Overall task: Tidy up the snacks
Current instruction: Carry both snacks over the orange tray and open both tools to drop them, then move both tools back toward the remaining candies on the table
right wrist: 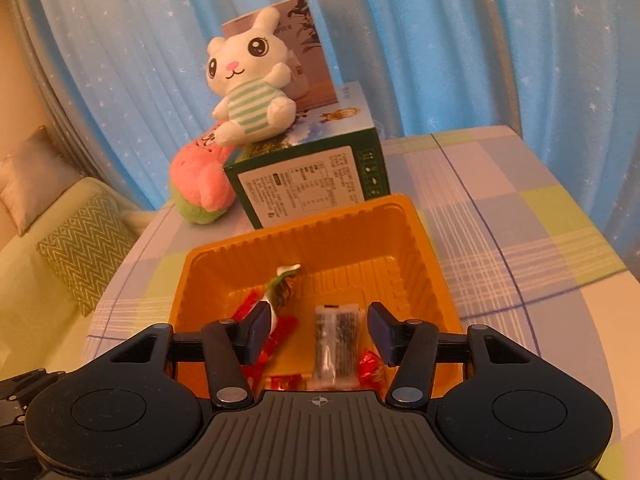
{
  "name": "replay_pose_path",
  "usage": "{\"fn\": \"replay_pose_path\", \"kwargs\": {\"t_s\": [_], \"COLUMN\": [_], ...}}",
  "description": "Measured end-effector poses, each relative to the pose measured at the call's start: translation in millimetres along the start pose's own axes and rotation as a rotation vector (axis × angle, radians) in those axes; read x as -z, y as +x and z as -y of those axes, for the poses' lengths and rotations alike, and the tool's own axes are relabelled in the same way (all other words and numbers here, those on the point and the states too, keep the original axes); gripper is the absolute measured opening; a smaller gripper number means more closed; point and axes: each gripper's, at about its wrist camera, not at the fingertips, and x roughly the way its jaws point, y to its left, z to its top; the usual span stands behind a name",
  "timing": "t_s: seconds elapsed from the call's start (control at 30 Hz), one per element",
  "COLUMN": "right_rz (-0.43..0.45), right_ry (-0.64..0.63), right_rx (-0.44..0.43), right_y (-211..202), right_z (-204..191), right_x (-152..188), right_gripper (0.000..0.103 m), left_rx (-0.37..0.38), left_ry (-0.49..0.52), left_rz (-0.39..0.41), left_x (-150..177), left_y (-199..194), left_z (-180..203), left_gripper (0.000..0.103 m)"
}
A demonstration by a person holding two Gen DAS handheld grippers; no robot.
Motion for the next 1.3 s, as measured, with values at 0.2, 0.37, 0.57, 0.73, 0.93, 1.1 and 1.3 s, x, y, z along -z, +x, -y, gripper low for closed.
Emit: {"fn": "replay_pose_path", "kwargs": {"t_s": [0.2,0.37,0.57,0.73,0.93,1.1,1.3], "right_rz": [-0.003,-0.005,-0.014,-0.009,-0.023,-0.037,-0.051], "right_ry": [0.004,-0.017,-0.067,-0.104,-0.077,-0.082,-0.073], "right_rx": [0.016,0.036,0.070,0.102,0.098,0.114,0.128], "right_y": [-40.5,-80.3,-124.0,-155.5,-180.0,-191.6,-199.2], "right_z": [-1.9,-12.7,-29.9,-44.9,-51.0,-53.0,-49.2], "right_x": [25.4,55.0,88.0,114.6,139.0,157.0,170.7], "right_gripper": [0.054,0.054,0.054,0.054,0.054,0.054,0.054], "left_rx": [-0.003,0.004,0.004,0.004,0.001,-0.002,-0.004], "left_ry": [-0.018,-0.046,-0.051,-0.063,-0.057,-0.053,-0.042], "left_rz": [0.004,0.006,0.017,0.019,0.018,0.012,0.004], "left_x": [22.9,43.6,65.7,83.3,102.0,113.3,122.1], "left_y": [-35.5,-68.8,-107.8,-133.9,-157.8,-168.0,-172.7], "left_z": [5.4,10.0,15.5,17.0,21.0,23.8,25.0], "left_gripper": [0.069,0.072,0.077,0.079,0.079,0.079,0.079]}}
